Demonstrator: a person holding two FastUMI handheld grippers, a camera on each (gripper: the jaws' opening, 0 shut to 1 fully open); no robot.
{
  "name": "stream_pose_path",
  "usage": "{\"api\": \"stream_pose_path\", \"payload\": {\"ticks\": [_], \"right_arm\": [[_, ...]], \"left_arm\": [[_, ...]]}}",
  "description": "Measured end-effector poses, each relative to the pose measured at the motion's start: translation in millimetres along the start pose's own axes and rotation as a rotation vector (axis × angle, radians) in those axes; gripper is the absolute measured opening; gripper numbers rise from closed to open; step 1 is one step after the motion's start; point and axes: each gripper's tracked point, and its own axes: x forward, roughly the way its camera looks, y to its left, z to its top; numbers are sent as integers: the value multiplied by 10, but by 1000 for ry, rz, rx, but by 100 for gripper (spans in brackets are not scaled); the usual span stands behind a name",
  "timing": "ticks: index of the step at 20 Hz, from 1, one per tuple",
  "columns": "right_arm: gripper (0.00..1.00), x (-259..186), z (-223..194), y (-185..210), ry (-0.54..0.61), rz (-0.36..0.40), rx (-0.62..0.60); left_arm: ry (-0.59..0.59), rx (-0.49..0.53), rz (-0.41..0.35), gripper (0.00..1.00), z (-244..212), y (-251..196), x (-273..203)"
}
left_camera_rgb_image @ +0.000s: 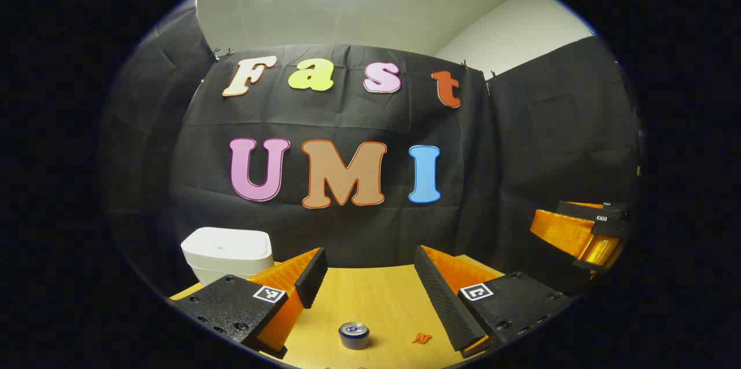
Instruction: Press the lid of the desktop garbage bin to open it, pick up the crumpled paper on the desktop and throw it into the bin, then pick up the pop can on the desktop and drop it into the bin, and finally close the garbage bin lid.
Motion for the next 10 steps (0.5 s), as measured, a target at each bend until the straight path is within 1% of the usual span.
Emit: {"api": "stream_pose_path", "payload": {"ticks": [2, 3, 5, 6, 7, 10], "right_arm": [[96, 32, 9, 8, -1, 2, 8], [96, 48, 24, -1, -3, -4, 6], [96, 71, 28, 11, -7, -3, 3], [96, 78, 19, 32, -5, 3, 4], [96, 90, 31, 48, -5, 10, 4], [96, 128, 40, 71, -17, 16, -4]], "left_arm": [[-11, 15, -2, 96, 40, 19, 13], [-18, 27, 1, 94, 70, 38, 19], [-35, 39, 7, 93, 121, 70, 22], [-40, 42, 11, 93, 126, 82, 29], [-43, 43, 16, 96, 134, 102, 27], [-40, 49, 29, 96, 122, 147, 35]]}}
